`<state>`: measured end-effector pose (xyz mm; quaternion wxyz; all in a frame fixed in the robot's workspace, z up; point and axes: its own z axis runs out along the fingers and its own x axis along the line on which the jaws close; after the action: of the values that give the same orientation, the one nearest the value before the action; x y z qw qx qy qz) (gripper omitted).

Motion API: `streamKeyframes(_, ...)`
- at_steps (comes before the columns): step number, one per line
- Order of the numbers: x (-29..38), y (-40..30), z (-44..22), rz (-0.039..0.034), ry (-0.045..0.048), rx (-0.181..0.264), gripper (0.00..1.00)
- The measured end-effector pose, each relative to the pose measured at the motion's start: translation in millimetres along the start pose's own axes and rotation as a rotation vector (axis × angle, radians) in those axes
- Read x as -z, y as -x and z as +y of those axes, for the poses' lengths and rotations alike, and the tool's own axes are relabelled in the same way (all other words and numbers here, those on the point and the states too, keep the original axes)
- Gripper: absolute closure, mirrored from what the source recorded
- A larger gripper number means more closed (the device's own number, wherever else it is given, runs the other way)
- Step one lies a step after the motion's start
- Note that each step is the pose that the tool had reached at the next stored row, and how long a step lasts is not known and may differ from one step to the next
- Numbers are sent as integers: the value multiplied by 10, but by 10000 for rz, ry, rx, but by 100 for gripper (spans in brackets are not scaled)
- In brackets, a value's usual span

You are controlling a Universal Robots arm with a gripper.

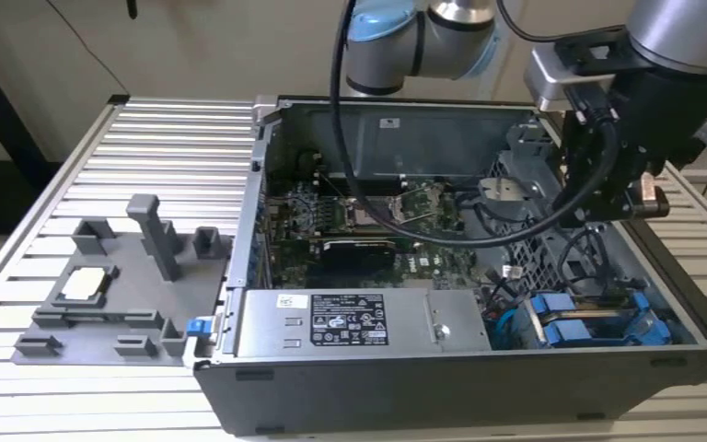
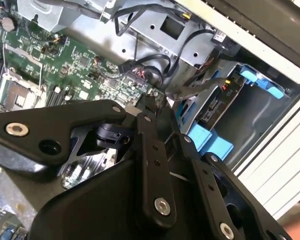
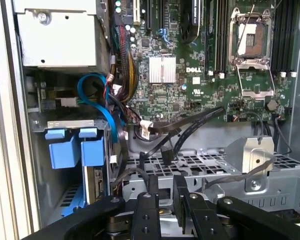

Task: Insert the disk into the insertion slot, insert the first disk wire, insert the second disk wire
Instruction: 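Insert the first disk wire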

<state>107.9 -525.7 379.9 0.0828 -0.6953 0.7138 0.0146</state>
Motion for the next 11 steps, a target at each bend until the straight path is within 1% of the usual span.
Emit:
streamKeyframes(6,9,-4,112,-78,3,2,73)
streamKeyframes(8,12,-5,129,-81,11,17,73)
streamKeyframes(11,13,-5,138,-85,47,63,73)
